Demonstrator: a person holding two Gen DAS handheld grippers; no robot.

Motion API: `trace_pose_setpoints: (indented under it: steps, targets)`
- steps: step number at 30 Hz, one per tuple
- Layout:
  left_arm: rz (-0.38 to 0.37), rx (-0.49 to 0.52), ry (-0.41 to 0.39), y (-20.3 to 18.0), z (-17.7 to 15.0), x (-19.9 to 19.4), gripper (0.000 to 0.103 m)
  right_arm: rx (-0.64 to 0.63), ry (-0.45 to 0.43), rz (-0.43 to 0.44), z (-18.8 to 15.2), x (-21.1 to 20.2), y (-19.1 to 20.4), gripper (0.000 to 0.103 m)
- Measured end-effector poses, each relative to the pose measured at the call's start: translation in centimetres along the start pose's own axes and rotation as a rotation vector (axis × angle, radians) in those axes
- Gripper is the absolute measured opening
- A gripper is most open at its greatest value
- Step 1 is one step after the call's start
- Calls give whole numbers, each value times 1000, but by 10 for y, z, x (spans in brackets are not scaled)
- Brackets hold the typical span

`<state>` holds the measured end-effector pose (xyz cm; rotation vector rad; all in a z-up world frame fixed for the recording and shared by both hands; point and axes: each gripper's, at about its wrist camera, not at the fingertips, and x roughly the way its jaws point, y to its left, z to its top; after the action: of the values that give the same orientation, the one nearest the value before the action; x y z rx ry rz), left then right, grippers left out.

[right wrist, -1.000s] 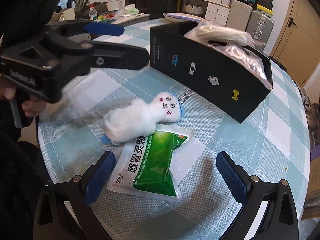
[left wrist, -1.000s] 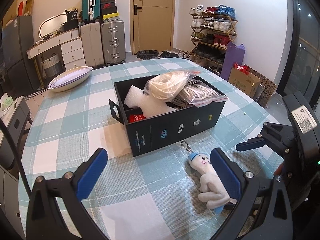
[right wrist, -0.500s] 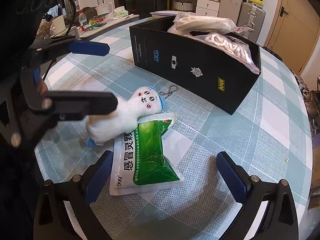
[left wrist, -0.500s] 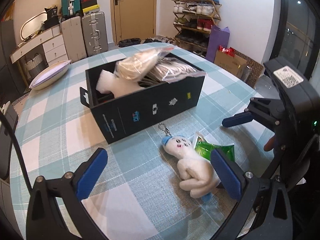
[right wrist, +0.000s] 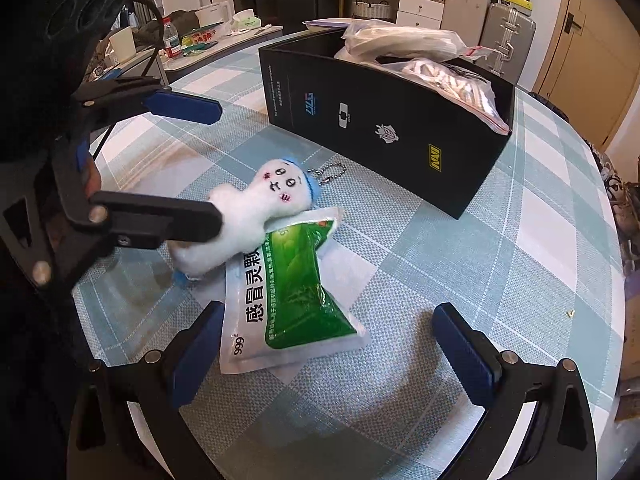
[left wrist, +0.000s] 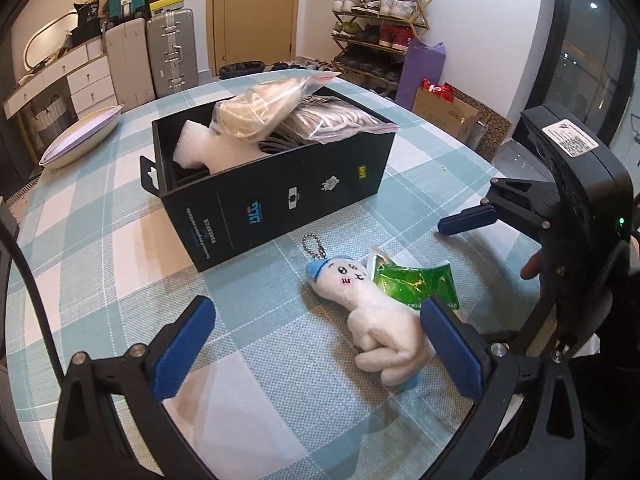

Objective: Organize soft objects
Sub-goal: 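Move both grippers back toward the plush doll and green medicine packet, then grasp the white plush doll with the left gripper while the right gripper grasps the green medicine packet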

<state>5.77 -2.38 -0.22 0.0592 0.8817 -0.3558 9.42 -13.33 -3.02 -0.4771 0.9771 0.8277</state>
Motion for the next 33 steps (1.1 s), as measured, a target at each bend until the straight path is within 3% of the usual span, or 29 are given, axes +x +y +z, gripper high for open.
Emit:
trace_pose_setpoints:
  steps: [6,9,17,22,26,29,33]
  targets:
    - [-66,62,39,-9,-4,-2,103,7,-7,8,-5,-2,-9,102]
    - [-48,102,46,-18,-8,0,103,7,-8,7,-5,-2,-9,102]
    - [-56,53,70,-16,-9,12,99,5,-10,7,-5,-3,-8,102]
    - [-83,38,54,-16,-12,9,86,-3,-18,8,-1,0,-6,102]
    - [-114,44,52,-17,-12,10,44,-17,-28,3,1,1,0,102]
    - [-117,35,32,-14,-11,7,41,-24,-40,-6,1,0,2,99]
    - [-108,27,-1,-11,-8,-1,40,-37,-54,5,4,-2,6,83]
